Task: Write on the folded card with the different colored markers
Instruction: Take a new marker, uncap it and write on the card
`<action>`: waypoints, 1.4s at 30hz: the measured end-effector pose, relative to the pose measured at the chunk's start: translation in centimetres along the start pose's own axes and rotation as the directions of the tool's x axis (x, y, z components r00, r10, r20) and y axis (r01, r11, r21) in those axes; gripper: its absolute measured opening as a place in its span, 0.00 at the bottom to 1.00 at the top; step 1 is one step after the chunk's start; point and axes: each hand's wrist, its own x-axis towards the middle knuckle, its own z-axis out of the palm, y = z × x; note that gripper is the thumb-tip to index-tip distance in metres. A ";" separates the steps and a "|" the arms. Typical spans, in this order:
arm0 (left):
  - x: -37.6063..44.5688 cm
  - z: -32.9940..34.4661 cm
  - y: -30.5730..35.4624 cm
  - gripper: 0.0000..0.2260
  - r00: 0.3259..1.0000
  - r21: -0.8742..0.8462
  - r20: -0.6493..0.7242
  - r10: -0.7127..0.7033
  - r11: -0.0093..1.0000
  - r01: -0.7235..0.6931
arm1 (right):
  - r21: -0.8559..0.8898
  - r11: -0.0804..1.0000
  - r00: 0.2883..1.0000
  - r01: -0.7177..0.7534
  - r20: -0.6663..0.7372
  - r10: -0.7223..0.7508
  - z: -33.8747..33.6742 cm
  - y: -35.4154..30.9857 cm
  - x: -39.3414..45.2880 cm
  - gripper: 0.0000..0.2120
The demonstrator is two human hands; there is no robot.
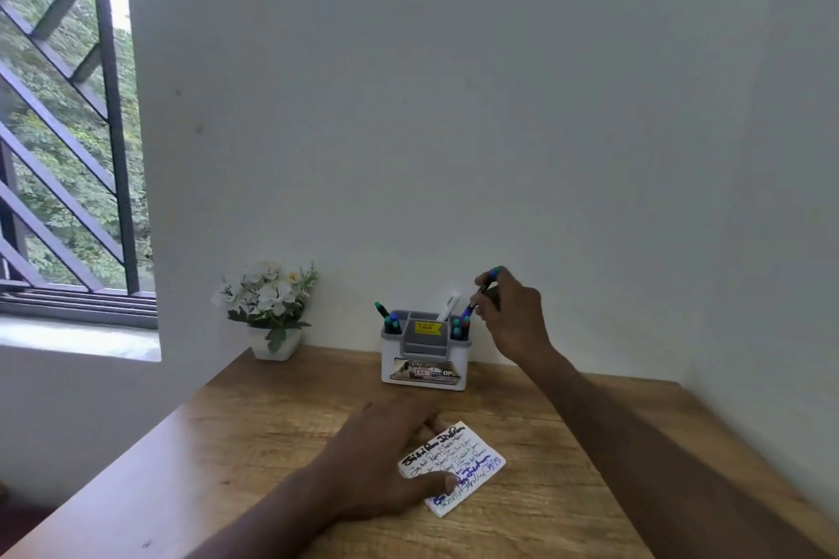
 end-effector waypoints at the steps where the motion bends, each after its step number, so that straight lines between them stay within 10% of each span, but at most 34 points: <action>1: 0.1 0.0 -0.1 0.29 1.000 -0.007 0.009 0.007 1.000 -0.007 | -0.078 0.997 0.996 0.022 0.084 -0.016 0.5 0.5 0.3 0.10; 7: 0.2 0.3 -1.0 0.28 0.995 0.050 0.092 0.048 0.997 -0.052 | -0.374 0.925 0.956 0.063 0.288 0.052 -0.5 0.5 -0.7 0.36; 12: 0.6 0.7 -1.2 0.22 0.981 0.053 0.171 0.088 0.994 -0.098 | -0.285 0.957 0.970 0.056 0.241 0.015 -2.8 -2.5 -8.2 0.22; 19: 0.1 -0.1 0.2 0.18 0.993 0.038 0.096 0.073 0.996 -0.077 | -0.477 0.866 0.708 0.152 0.663 0.241 -1.6 -2.6 -16.7 0.38; 25: -3.5 -0.2 2.4 0.29 0.974 0.242 0.021 -0.227 0.946 0.215 | -0.503 0.854 0.725 0.138 0.638 0.259 -2.0 -2.4 -18.5 0.38; 31: -3.3 -0.1 1.5 0.33 0.977 0.148 0.061 -0.204 0.970 0.193 | -0.490 0.869 0.759 0.076 0.593 0.268 -1.6 -2.5 -18.4 0.33; 36: -2.7 0.2 0.6 0.24 0.979 0.125 0.075 -0.192 0.975 0.182 | -0.541 0.841 0.788 0.020 0.526 0.320 -1.4 -1.8 -17.4 0.52; 42: -2.7 0.1 1.0 0.19 0.980 0.134 0.070 -0.187 0.975 0.177 | -0.566 0.824 0.774 0.015 0.528 0.349 -1.2 -1.2 -17.1 0.38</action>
